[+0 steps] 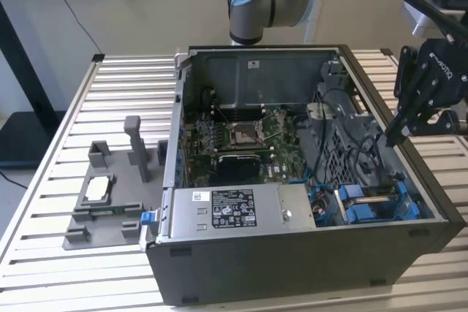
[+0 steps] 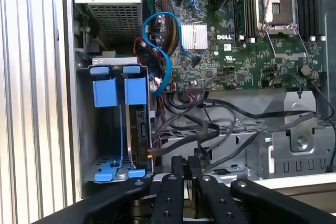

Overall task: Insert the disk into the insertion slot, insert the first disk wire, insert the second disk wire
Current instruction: 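Insert the second disk wire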

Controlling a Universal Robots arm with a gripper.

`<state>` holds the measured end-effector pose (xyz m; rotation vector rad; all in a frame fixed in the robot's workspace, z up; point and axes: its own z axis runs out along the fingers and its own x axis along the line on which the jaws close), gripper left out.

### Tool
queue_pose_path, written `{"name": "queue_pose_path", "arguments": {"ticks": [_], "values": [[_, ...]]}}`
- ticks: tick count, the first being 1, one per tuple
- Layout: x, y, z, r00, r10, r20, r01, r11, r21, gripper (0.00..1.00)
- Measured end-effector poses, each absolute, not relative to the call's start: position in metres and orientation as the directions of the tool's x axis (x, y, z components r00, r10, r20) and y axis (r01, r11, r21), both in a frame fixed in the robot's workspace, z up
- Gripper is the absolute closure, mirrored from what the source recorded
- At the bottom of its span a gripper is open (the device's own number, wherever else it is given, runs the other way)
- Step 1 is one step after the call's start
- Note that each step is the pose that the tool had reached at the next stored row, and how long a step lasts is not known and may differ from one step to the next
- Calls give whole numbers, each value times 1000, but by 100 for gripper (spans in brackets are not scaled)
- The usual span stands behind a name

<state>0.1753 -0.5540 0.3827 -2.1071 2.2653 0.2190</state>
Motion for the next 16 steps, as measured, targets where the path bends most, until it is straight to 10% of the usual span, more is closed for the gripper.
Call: {"name": "queue_pose_path", "arguments": {"ticks": [16], "values": [[154, -547, 389, -76, -989, -125, -995, 67, 76, 84]]}}
